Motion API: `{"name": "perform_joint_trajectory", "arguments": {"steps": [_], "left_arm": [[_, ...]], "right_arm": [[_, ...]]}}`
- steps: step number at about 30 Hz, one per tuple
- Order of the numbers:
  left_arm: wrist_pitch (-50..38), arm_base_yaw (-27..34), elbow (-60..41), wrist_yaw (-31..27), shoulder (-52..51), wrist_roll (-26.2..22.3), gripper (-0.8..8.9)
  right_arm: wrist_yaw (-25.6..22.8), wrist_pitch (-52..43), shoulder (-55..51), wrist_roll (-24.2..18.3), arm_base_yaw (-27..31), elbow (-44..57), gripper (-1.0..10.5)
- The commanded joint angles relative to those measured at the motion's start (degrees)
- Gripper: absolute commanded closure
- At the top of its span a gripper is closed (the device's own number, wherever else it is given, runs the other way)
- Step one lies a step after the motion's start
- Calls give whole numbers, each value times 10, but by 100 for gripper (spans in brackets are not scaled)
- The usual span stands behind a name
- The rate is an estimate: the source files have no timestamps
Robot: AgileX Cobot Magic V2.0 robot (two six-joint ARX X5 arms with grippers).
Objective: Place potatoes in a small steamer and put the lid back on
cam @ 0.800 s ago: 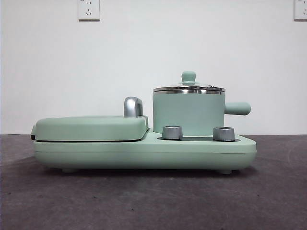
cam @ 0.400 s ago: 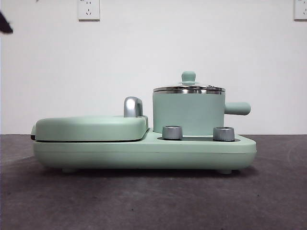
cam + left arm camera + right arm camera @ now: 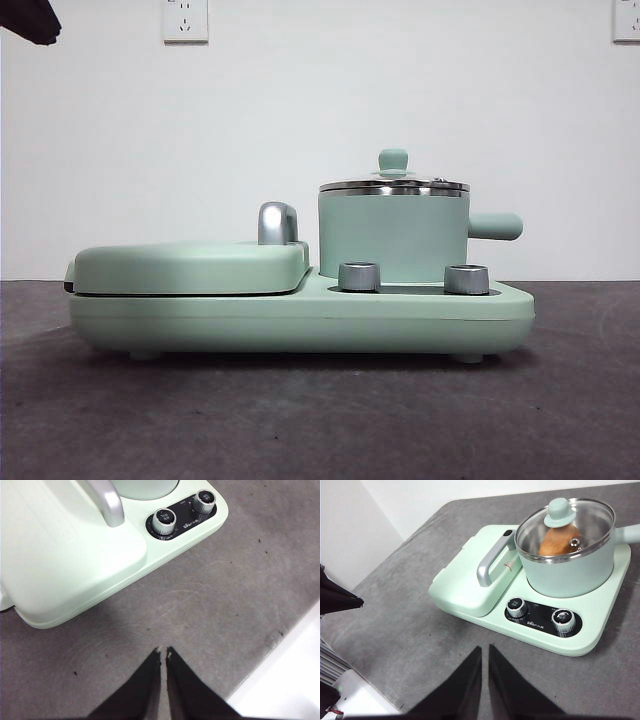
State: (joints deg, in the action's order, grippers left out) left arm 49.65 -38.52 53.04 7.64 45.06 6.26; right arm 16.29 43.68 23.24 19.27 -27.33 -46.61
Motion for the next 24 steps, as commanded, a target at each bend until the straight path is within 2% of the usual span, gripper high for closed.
{"name": "perform_joint_trajectory", "arguments": {"steps": [1, 14, 19, 22, 24], "left_arm": [[-4, -5, 5, 1, 2, 3, 799], [-17, 10, -2, 1, -23, 3, 799], [-67, 122, -60, 4, -103, 3, 799], [-129, 209, -130, 3, -183, 2, 799], [-170, 253, -180, 0, -235, -17, 799]], "right_arm": [[-2, -12, 2, -6, -3, -4, 928], [-2, -13, 2, -6, -3, -4, 927], [-2, -13, 2, -6, -3, -4, 928], [-2, -13, 2, -6, -3, -4, 928], [-2, -13, 2, -6, -3, -4, 928]]}}
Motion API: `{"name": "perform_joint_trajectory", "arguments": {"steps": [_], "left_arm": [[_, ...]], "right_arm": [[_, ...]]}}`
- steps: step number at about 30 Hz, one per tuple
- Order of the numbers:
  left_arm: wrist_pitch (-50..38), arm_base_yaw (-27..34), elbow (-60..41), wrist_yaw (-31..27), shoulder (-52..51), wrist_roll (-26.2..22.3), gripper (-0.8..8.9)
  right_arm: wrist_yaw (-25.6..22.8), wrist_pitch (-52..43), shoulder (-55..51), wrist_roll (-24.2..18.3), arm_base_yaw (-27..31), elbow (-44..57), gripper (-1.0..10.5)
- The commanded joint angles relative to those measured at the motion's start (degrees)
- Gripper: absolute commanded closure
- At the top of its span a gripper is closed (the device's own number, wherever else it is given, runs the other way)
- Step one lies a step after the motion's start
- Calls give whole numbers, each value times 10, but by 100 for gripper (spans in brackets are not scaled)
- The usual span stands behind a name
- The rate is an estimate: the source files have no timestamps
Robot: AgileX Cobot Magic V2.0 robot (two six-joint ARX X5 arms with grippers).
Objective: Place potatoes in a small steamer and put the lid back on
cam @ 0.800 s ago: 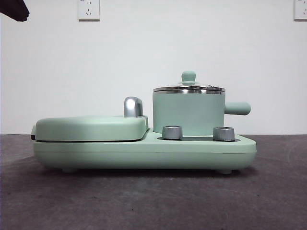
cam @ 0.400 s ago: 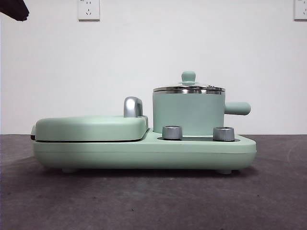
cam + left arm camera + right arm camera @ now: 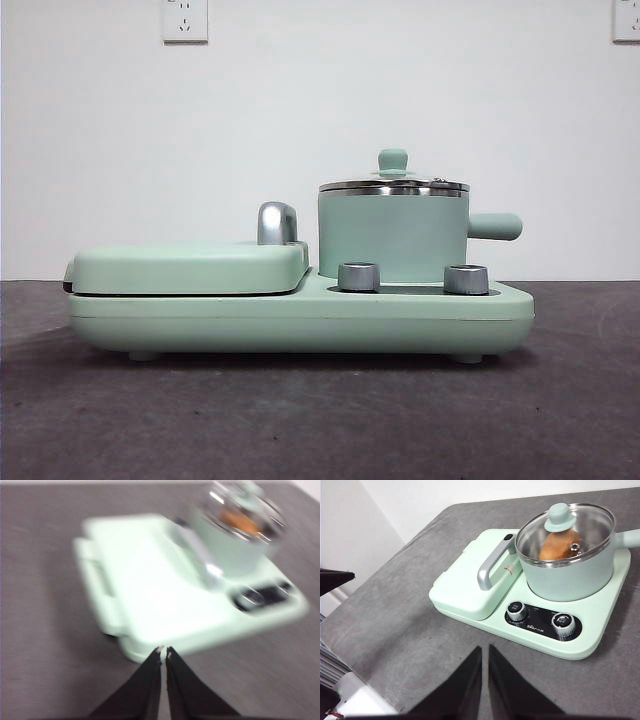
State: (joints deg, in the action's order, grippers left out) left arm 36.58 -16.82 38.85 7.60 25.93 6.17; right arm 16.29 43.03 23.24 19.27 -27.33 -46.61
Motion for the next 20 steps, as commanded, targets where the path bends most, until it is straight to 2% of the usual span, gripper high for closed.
{"name": "perform_joint_trajectory", "arguments": {"steps": [1, 5, 10, 20], "left_arm": [[-63, 55, -66, 1, -70, -29, 799], [-144, 105, -167, -2, -151, -58, 799], [-214, 147, -272, -2, -215, -37, 794], [-245, 180, -363, -20, -258, -21, 794]], "right_arm": [[-2, -6, 2, -6, -3, -4, 927], [-2, -6, 2, -6, -3, -4, 928], [-1, -6, 2, -6, -3, -4, 928], [-2, -6, 2, -6, -3, -4, 928]]}}
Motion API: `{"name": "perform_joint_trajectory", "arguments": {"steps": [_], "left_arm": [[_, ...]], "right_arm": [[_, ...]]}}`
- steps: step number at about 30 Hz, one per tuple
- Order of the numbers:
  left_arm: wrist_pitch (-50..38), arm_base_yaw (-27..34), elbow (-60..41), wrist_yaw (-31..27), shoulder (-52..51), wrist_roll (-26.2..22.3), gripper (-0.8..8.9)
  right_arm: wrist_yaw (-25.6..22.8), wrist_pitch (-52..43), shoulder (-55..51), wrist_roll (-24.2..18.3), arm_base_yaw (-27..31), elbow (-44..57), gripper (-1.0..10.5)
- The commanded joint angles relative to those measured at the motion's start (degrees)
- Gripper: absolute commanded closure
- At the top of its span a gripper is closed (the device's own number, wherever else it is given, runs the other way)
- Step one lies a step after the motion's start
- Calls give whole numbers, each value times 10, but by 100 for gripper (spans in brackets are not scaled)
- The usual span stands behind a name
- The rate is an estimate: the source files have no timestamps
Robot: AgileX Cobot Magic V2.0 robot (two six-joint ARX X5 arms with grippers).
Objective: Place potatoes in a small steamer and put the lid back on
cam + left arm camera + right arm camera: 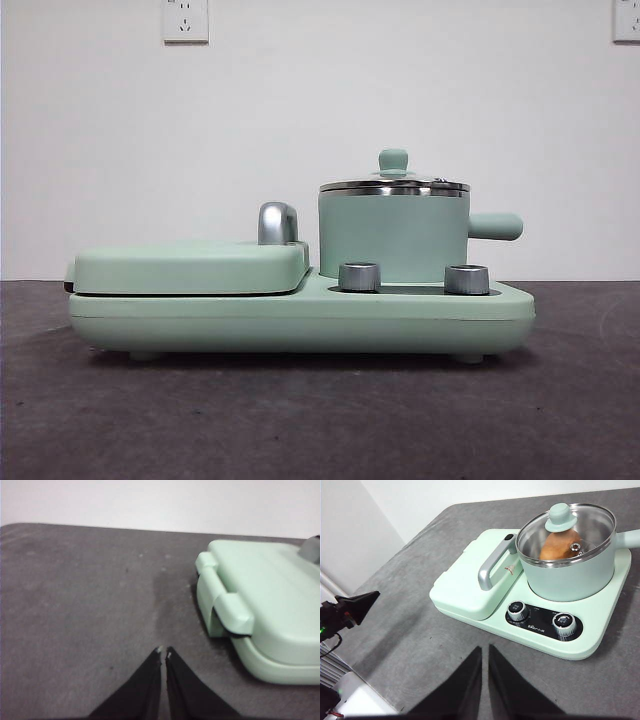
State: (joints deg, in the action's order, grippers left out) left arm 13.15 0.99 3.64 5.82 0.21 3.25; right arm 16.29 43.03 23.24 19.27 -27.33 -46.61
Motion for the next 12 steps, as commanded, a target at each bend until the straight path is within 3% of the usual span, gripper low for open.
{"name": "perform_joint_trajectory", "arguments": {"steps": [1, 12], "left_arm": [[-12, 3, -16, -3, 0, 9, 794], [-29, 4, -29, -3, 0, -2, 794]], "right_arm": [[-2, -6, 2, -6, -3, -4, 928], [-2, -6, 2, -6, -3, -4, 928]]}}
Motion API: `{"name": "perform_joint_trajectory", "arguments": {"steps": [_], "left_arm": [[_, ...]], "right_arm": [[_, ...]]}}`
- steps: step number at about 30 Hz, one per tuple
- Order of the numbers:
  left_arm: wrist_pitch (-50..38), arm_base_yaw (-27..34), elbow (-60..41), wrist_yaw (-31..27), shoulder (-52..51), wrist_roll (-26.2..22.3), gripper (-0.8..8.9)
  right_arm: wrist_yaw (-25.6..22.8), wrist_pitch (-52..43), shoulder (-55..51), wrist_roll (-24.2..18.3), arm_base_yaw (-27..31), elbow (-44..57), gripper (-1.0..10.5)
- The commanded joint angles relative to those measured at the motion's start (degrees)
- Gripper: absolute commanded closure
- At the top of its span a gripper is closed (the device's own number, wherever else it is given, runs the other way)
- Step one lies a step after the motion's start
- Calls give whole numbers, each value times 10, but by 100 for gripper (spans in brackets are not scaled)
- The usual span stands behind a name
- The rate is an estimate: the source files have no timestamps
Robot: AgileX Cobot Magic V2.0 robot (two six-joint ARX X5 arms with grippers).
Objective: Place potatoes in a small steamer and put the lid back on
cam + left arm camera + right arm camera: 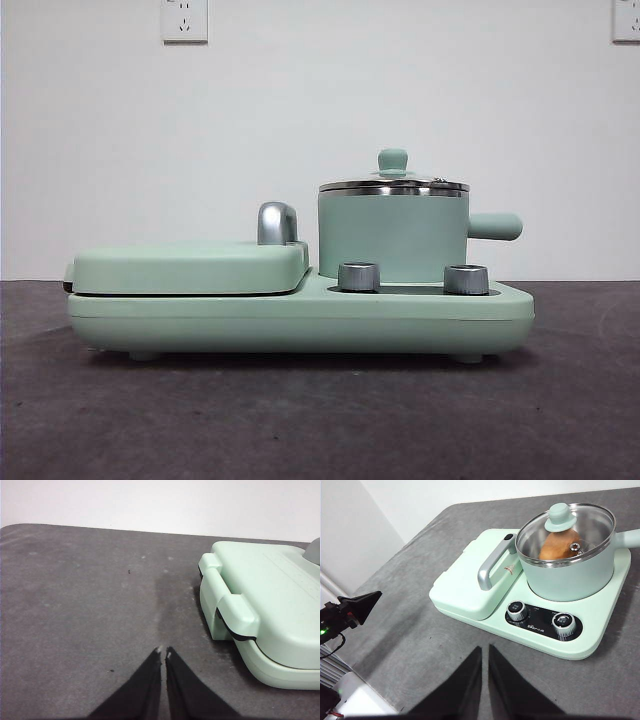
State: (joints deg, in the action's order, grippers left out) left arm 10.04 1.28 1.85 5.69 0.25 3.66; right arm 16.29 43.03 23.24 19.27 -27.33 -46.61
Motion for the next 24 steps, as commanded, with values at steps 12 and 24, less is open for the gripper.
{"name": "perform_joint_trajectory", "arguments": {"steps": [12, 24], "left_arm": [[2, 1, -11, -2, -1, -6, 794], [2, 1, -11, -2, -1, -6, 794]], "right_arm": [[-2, -6, 2, -6, -3, -4, 928], [-15, -103, -90, -33, 104, 103, 928]]}}
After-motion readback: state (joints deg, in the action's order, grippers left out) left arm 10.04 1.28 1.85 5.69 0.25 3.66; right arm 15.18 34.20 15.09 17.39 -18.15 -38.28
